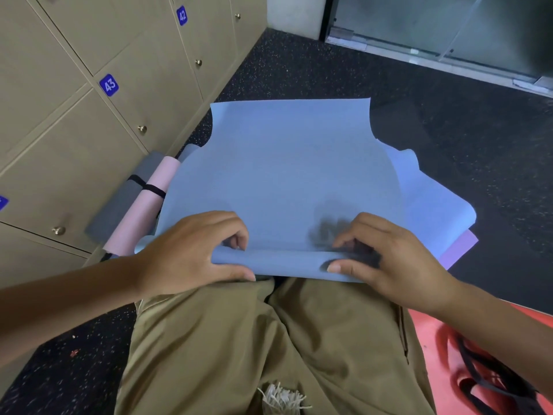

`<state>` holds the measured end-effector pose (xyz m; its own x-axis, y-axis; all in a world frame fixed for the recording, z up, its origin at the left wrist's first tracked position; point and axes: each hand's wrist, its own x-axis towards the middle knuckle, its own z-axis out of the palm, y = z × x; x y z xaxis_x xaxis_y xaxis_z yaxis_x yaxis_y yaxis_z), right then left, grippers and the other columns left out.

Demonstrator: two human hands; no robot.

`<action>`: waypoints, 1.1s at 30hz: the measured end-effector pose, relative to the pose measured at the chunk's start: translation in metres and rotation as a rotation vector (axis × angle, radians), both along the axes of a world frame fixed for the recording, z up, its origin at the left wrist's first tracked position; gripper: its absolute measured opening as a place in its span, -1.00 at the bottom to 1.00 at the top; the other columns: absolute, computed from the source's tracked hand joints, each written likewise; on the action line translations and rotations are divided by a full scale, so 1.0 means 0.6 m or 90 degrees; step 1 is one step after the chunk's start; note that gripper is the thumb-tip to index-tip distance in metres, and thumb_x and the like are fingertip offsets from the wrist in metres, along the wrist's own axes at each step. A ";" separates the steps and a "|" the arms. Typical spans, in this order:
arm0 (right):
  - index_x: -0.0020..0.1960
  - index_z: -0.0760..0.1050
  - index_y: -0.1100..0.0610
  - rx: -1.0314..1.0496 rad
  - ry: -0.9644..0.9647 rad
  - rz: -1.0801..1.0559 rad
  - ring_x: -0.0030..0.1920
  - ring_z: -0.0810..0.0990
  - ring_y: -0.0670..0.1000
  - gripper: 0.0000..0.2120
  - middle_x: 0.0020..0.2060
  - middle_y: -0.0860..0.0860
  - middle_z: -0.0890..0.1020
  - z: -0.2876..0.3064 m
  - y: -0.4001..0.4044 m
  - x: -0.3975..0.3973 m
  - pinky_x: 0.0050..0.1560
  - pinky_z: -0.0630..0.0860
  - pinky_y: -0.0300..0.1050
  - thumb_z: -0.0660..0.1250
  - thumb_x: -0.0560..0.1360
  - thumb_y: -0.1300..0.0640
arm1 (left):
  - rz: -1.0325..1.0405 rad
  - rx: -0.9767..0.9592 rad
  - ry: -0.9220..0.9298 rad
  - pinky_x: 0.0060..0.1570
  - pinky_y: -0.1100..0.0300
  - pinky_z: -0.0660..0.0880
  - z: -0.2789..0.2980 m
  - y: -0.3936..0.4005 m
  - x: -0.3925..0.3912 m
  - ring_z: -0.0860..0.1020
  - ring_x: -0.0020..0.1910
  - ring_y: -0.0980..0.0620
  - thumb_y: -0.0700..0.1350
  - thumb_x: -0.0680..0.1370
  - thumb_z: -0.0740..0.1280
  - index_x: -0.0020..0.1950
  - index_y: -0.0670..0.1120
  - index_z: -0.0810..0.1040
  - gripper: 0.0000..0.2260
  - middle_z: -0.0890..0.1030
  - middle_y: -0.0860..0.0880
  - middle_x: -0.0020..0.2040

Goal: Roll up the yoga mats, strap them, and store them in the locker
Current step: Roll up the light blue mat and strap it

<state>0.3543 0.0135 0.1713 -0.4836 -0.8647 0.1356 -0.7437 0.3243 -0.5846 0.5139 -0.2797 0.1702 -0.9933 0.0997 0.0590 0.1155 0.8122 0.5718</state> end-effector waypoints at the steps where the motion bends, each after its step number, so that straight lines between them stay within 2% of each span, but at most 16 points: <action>1: 0.03 0.60 0.03 -0.026 0.047 0.003 -0.09 0.53 -0.15 -0.66 -0.07 -0.17 0.51 -0.003 0.002 0.000 -0.12 0.49 -0.23 0.37 0.53 -0.24 | -0.004 -0.003 -0.010 -0.11 0.49 0.33 0.001 -0.002 -0.005 0.48 -0.12 0.29 0.30 0.44 0.48 -0.09 0.11 0.48 -0.66 0.50 0.25 -0.15; 3: 0.02 0.63 0.14 -0.057 0.173 0.047 -0.13 0.55 0.00 -0.63 -0.08 -0.03 0.57 -0.012 0.005 -0.002 -0.15 0.50 -0.15 0.40 0.55 -0.18 | 0.000 0.006 -0.041 -0.15 0.45 0.35 0.003 -0.009 -0.017 0.49 -0.15 0.24 0.34 0.44 0.41 -0.10 0.14 0.48 -0.68 0.52 0.23 -0.13; 5: -0.01 0.65 0.22 -0.061 0.262 0.097 -0.19 0.54 0.11 -0.54 -0.13 0.06 0.59 -0.016 0.004 -0.006 -0.17 0.48 -0.10 0.44 0.52 -0.22 | 0.021 0.046 -0.092 -0.22 0.33 0.38 0.002 -0.015 -0.029 0.48 -0.21 0.10 0.37 0.40 0.40 -0.13 0.14 0.51 -0.67 0.55 0.14 -0.16; 8: -0.04 0.65 0.23 -0.050 0.281 0.106 -0.24 0.53 0.13 -0.52 -0.20 0.06 0.59 -0.016 0.000 -0.018 -0.21 0.48 -0.06 0.46 0.51 -0.24 | 0.043 0.117 -0.138 -0.29 0.17 0.42 0.001 -0.021 -0.044 0.46 -0.30 0.00 0.36 0.35 0.44 -0.16 0.11 0.58 -0.66 0.59 0.06 -0.25; 11: -0.03 0.65 0.14 -0.006 0.223 0.091 -0.20 0.53 0.04 -0.55 -0.21 -0.02 0.58 -0.004 -0.006 -0.027 -0.18 0.45 -0.15 0.38 0.54 -0.27 | 0.057 0.136 -0.142 -0.32 0.22 0.40 0.002 -0.023 -0.052 0.50 -0.32 -0.01 0.36 0.35 0.41 -0.18 0.10 0.62 -0.65 0.62 0.08 -0.28; 13: -0.06 0.62 0.04 0.037 0.175 0.048 -0.17 0.52 -0.03 -0.58 -0.22 -0.12 0.56 0.007 -0.013 -0.029 -0.23 0.45 -0.17 0.31 0.54 -0.32 | 0.076 0.099 -0.136 -0.26 0.26 0.42 0.003 -0.021 -0.053 0.55 -0.21 0.03 0.38 0.39 0.34 -0.18 0.11 0.62 -0.64 0.62 0.17 -0.24; 15: -0.08 0.60 -0.02 0.069 0.129 0.002 -0.14 0.49 -0.07 -0.59 -0.24 -0.18 0.53 0.011 -0.020 -0.028 -0.27 0.50 -0.12 0.25 0.51 -0.35 | 0.109 0.045 -0.115 -0.13 0.20 0.45 0.001 -0.014 -0.048 0.55 -0.05 0.12 0.40 0.43 0.26 -0.16 0.15 0.59 -0.65 0.63 0.23 -0.17; 18: -0.06 0.59 -0.07 0.096 0.012 -0.040 -0.05 0.45 -0.09 -0.57 -0.23 -0.16 0.52 0.006 -0.024 -0.027 -0.16 0.49 -0.12 0.19 0.48 -0.40 | 0.170 0.013 -0.061 -0.07 0.24 0.41 -0.006 0.007 -0.035 0.50 0.04 0.20 0.35 0.49 0.19 -0.14 0.16 0.55 -0.68 0.61 0.23 -0.16; 22: -0.03 0.62 -0.07 0.098 -0.007 -0.062 0.01 0.44 -0.12 -0.56 -0.08 -0.20 0.43 0.008 -0.029 -0.033 -0.09 0.43 -0.24 0.22 0.52 -0.41 | 0.198 0.072 0.059 -0.05 0.17 0.44 -0.015 0.024 -0.029 0.55 -0.07 0.08 0.16 0.57 0.28 -0.12 0.05 0.58 -0.78 0.57 0.16 -0.14; 24: -0.03 0.60 -0.10 0.129 -0.063 -0.070 0.05 0.44 -0.15 -0.58 0.01 -0.23 0.38 0.015 -0.033 -0.041 -0.04 0.40 -0.34 0.23 0.47 -0.41 | 0.168 0.067 0.100 -0.03 0.12 0.46 -0.020 0.019 -0.029 0.56 -0.08 0.07 0.12 0.58 0.33 -0.11 -0.01 0.61 -0.78 0.59 0.15 -0.13; 26: -0.01 0.58 -0.15 0.153 -0.162 -0.060 0.10 0.47 -0.17 -0.65 0.04 -0.24 0.40 0.019 -0.035 -0.053 0.03 0.41 -0.33 0.29 0.42 -0.38 | 0.111 0.030 0.134 0.02 0.19 0.47 -0.025 0.009 -0.027 0.57 -0.05 0.09 0.15 0.55 0.41 -0.05 -0.07 0.64 -0.72 0.62 0.13 -0.07; 28: 0.03 0.56 -0.15 0.144 -0.208 -0.047 0.13 0.49 -0.15 -0.68 0.04 -0.22 0.44 0.020 -0.036 -0.067 0.09 0.42 -0.28 0.34 0.42 -0.33 | 0.060 -0.007 0.153 0.08 0.24 0.46 -0.032 -0.001 -0.028 0.57 -0.02 0.09 0.21 0.48 0.48 0.00 -0.12 0.66 -0.61 0.63 0.08 -0.03; 31: 0.03 0.54 -0.12 0.105 -0.221 -0.051 0.03 0.51 -0.10 -0.68 -0.01 -0.20 0.51 0.017 -0.043 -0.078 0.01 0.42 -0.30 0.38 0.40 -0.30 | 0.039 -0.011 0.144 0.07 0.22 0.49 -0.033 -0.011 -0.041 0.59 -0.02 0.08 0.23 0.45 0.48 0.00 -0.12 0.67 -0.58 0.64 0.07 -0.02; 33: 0.00 0.54 -0.08 0.052 -0.201 -0.060 -0.05 0.51 -0.03 -0.71 -0.06 -0.15 0.55 0.013 -0.048 -0.081 -0.05 0.43 -0.29 0.41 0.41 -0.24 | 0.055 0.013 0.103 0.04 0.17 0.49 -0.025 -0.016 -0.052 0.60 -0.03 0.13 0.25 0.46 0.44 -0.01 -0.05 0.67 -0.62 0.64 0.15 -0.04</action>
